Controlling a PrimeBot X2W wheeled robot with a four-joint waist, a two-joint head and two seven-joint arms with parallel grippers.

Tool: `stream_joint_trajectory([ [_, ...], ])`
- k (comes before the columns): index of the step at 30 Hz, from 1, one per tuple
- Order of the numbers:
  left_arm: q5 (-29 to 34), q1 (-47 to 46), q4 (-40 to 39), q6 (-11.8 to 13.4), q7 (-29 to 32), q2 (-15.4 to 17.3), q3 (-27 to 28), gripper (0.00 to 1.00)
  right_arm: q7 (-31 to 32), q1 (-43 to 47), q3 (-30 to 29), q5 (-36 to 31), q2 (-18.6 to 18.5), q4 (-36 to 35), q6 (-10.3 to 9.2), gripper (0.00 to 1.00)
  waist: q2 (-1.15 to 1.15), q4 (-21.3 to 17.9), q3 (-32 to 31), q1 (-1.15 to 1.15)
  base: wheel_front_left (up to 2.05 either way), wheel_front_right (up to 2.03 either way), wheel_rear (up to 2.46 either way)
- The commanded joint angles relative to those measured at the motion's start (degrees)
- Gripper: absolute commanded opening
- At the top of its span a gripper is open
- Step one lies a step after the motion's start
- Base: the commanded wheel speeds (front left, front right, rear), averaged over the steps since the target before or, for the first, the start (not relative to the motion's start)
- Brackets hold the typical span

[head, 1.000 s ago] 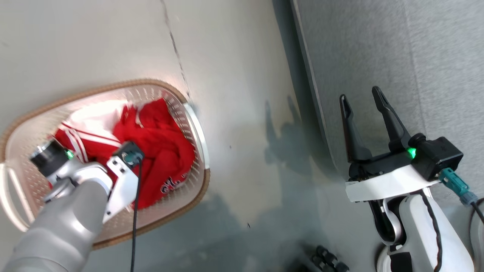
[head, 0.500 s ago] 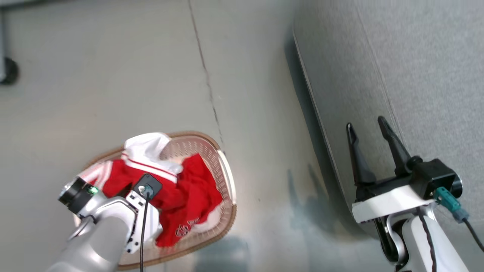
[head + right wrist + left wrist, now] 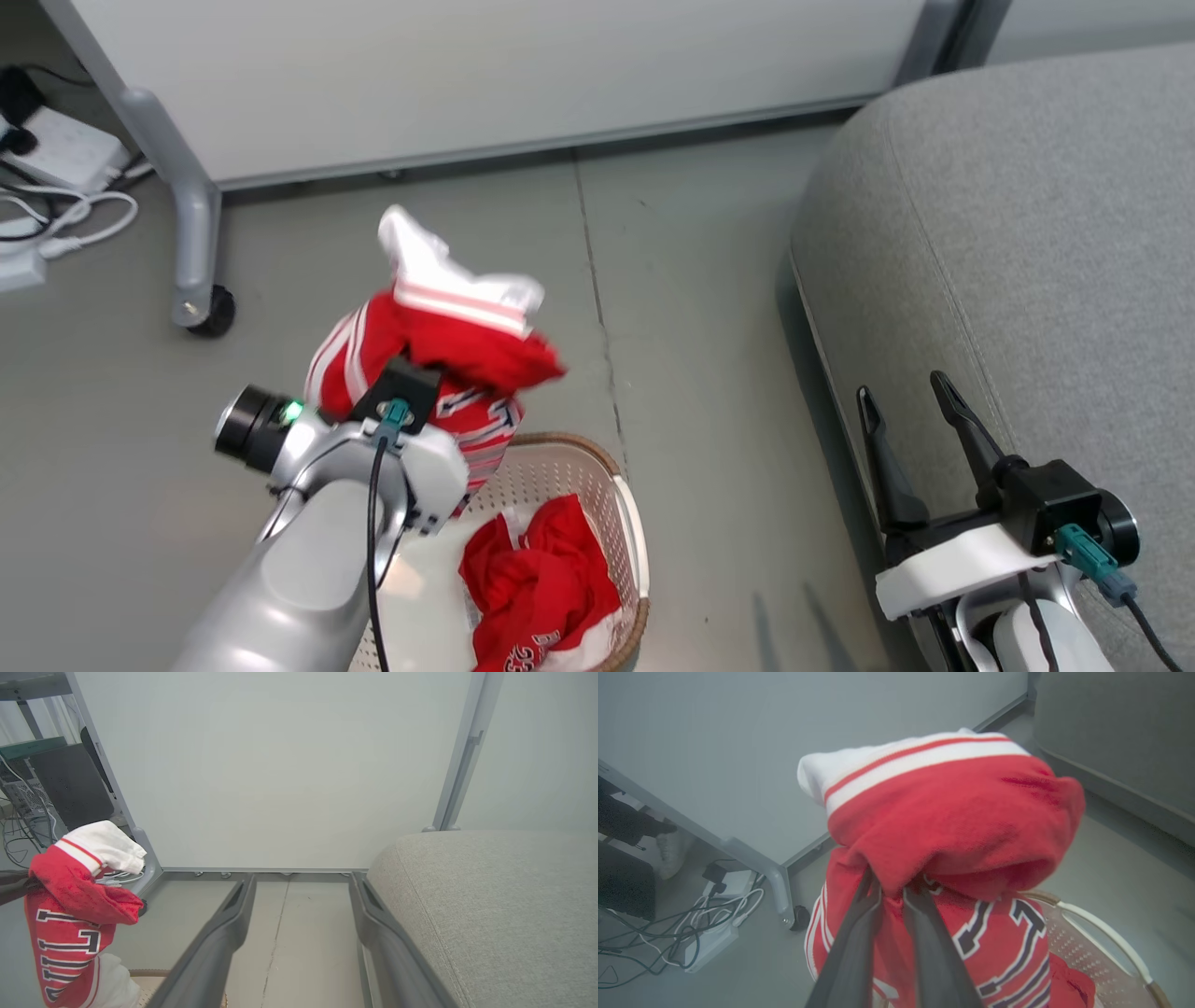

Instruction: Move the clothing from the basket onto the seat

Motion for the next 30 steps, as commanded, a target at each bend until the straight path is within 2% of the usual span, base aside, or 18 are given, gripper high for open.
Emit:
stream_joint_trajectory([
  [1, -0.15, 2.22, -5.23, 1.23, -0.32, 0.81, 1.02, 0.0, -0.3, 1.01, -0.31, -0.14, -0.5, 0.15, 0.01, 1.0, 0.0, 1.87, -3.14, 0.0, 0.0, 0.0, 0.0],
  [7, 0.95, 7.12, -24.98, 4.88, -0.28, 2.71, 5.57, 0.0, -0.3, 2.7, -0.93, -0.2, -0.68, -0.02, 0.01, 1.0, 0.0, 2.8, -5.27, 0.0, 0.0, 0.0, 0.0],
  [9, 1.66, 8.07, -27.64, 5.46, -0.28, 3.18, 6.12, 0.0, -0.3, 2.96, -0.91, -0.24, -0.67, -0.12, 0.01, 1.0, 0.0, 2.9, -5.47, 0.0, 0.0, 0.0, 0.0],
  [10, 2.37, 9.48, -32.66, 6.31, -0.29, 3.45, 7.14, 0.0, -0.3, 3.48, -1.0, -0.31, -0.66, -0.15, 0.01, 1.0, 0.0, 3.15, -5.82, 0.0, 0.0, 0.0, 0.0],
  [11, 2.37, 9.48, -32.66, 6.31, -0.29, 3.45, 7.14, 0.0, -0.3, 3.48, -1.0, -0.31, -0.66, -0.15, 0.01, 1.0, 0.0, 3.15, -5.82, 0.0, 0.0, 0.0, 0.0],
  [15, 3.95, 11.47, -42.73, 7.23, -0.29, 3.42, 9.07, 0.0, -0.29, 3.92, -0.86, -0.38, -0.63, -0.08, 0.01, 1.0, 0.0, 3.59, -6.6, 0.0, 0.0, 0.0, 0.0],
  [23, 4.82, 15.45, -59.06, 5.99, -0.26, 1.59, 11.28, 0.0, -0.3, 4.7, -0.01, -0.3, -0.79, 0.06, 0.01, 1.0, 0.0, 3.56, -8.1, 0.0, 0.0, 0.0, 0.0],
  [30, 2.95, 18.5, -67.27, 2.71, -0.26, -1.31, 11.79, 0.0, -0.3, 5.18, 0.31, -0.12, -1.12, -0.09, 0.01, 1.0, 0.0, 3.17, -8.65, 0.0, 0.0, 0.0, 0.0],
])
